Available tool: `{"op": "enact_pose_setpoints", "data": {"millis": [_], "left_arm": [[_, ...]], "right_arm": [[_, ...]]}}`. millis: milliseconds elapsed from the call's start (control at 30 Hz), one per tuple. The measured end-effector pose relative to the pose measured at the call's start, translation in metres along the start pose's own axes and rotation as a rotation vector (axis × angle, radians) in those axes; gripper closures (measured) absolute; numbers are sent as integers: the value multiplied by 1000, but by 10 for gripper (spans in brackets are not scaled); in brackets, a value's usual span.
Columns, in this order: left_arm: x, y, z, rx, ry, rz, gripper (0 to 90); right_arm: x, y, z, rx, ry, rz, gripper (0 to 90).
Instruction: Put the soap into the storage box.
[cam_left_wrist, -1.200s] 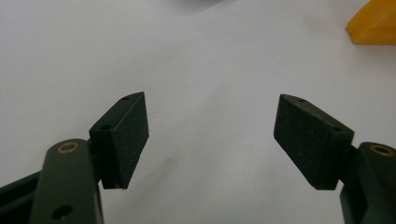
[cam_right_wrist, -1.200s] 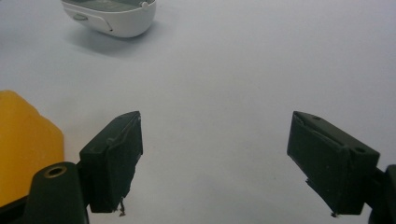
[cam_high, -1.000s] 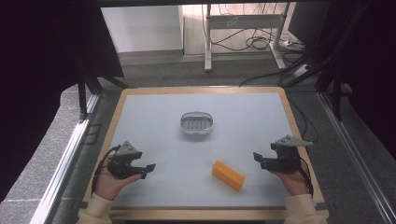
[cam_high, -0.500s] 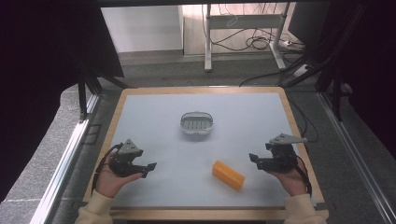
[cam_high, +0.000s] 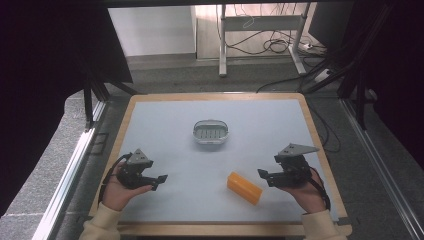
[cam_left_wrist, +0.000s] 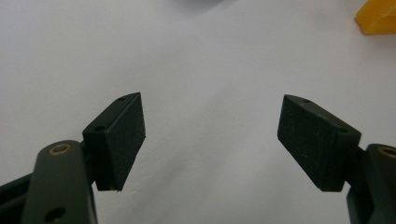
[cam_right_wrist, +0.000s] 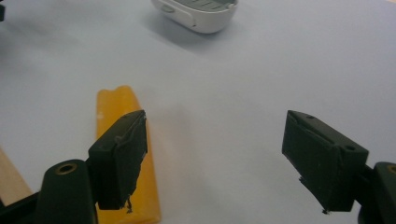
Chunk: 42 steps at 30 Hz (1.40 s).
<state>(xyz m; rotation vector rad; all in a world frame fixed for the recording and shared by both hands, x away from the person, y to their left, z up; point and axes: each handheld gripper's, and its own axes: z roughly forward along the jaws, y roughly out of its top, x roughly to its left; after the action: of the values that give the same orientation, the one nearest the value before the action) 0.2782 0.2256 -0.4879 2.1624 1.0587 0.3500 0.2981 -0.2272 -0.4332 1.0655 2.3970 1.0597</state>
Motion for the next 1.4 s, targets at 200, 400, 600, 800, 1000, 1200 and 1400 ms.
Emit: {"op": "enact_pose_setpoints", "data": {"millis": [200, 400, 600, 800, 1000, 1200, 1400], "left_arm": [[1, -1, -1, 2, 4, -3, 232], [2, -1, -4, -5, 0, -11, 233], [1, -1, -5, -5, 6, -6, 233], [1, -1, -5, -2, 2, 8, 232], [0, -1, -5, -3, 2, 4, 230], [-1, 0, -5, -4, 5, 9, 231], [-3, 1, -6, -5, 11, 24, 231]], "right_arm": [[13, 10, 4, 38, 29, -46, 241], [20, 16, 9, 76, 23, -70, 249], [26, 19, 16, 106, 32, -80, 260], [34, 23, 33, 178, 54, -122, 275], [40, 29, 41, 211, 55, -148, 283], [44, 29, 45, 242, 47, -168, 289], [48, 27, 48, 278, 40, -168, 291]]}}
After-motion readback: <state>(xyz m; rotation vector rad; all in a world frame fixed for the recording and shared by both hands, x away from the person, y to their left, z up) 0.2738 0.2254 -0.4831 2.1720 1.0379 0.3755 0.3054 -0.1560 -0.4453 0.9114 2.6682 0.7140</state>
